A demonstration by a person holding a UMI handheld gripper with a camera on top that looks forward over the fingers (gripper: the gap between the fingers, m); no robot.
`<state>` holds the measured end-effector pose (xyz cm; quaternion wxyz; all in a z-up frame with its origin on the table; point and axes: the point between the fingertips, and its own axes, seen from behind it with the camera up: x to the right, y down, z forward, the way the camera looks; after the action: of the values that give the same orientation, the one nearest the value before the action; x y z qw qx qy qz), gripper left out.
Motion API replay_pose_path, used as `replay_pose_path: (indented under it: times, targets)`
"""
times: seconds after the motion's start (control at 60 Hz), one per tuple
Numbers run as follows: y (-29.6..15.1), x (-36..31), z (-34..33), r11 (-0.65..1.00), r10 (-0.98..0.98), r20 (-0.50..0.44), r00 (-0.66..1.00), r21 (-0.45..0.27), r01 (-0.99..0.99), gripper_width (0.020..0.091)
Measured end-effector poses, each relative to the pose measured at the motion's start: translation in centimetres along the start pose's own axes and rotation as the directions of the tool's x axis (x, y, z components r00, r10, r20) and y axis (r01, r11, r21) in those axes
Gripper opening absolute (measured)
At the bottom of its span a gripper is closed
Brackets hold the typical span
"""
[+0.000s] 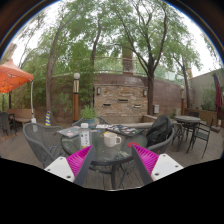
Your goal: Pour water
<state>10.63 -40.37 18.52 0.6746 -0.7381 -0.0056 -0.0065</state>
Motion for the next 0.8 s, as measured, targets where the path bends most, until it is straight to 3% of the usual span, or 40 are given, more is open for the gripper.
replay_pose_path:
  times: [0.233,0.383,0.683,0.8]
  targets:
    - [0.8,-2.2,-0.1,1.000,0.013,0.041,0.999,-0.014,-0.013,0.0830]
    - [1.7,-4.5,2.2,1.000,0.011,0.081,0.997,0.016,-0.013,0.0830]
    - [4.9,-11.6,14.9,0.995,-0.103,0.139,0.985,0.030,0.100,0.0825]
    - [6.7,-14.6,19.3,0.996,-0.087,0.140,0.986,-0.003,0.088,0.0827]
